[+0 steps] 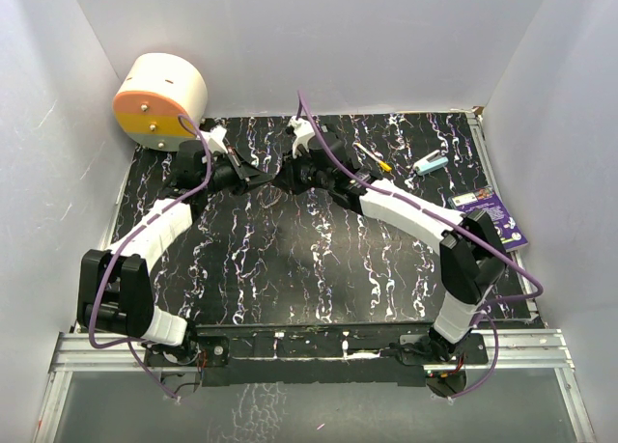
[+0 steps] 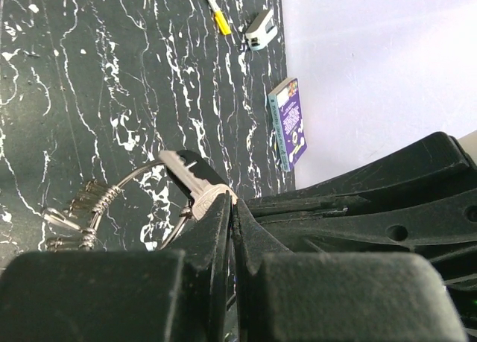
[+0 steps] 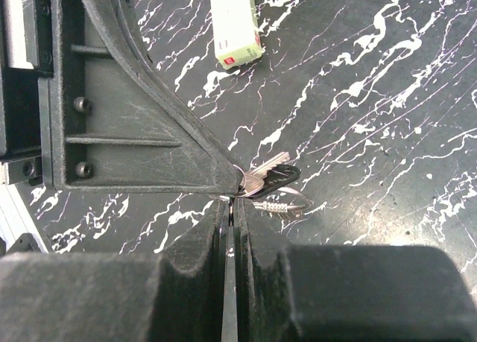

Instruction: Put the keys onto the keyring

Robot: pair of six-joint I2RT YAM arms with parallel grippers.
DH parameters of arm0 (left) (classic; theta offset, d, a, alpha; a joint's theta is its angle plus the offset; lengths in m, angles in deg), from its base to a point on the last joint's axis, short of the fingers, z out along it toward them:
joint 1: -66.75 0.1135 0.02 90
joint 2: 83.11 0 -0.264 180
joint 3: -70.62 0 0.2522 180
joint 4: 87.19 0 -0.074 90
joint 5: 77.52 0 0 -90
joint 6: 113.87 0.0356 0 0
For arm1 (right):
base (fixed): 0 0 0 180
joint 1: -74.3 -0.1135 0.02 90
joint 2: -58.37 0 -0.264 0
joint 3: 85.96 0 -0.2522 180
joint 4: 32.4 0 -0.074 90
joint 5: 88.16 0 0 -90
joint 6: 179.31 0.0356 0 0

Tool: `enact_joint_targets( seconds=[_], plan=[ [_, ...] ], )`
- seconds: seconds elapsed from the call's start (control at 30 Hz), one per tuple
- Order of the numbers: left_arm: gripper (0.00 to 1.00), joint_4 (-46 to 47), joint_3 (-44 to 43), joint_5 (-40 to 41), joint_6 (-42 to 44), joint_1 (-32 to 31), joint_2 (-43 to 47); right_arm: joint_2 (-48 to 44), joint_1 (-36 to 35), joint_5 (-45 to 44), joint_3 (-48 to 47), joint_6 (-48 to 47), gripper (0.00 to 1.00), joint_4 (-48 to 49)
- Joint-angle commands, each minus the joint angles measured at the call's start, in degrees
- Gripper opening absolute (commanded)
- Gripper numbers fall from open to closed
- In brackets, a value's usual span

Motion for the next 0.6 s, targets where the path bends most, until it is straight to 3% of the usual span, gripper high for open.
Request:
enact_joint_targets(
  seconds=[0.0,0.57],
  plan=[
    [0.0,2.3,1.0,-4.3,-3.2,-0.9,0.3,3.1,-0.9,0.9,-3.5,1.9,0.08,10.1],
    [0.0,3.2,3.1,-3.9,-6.8,0.1,0.6,4.0,-1.6,0.2,-2.5,1.7,0.08,10.6]
  ],
)
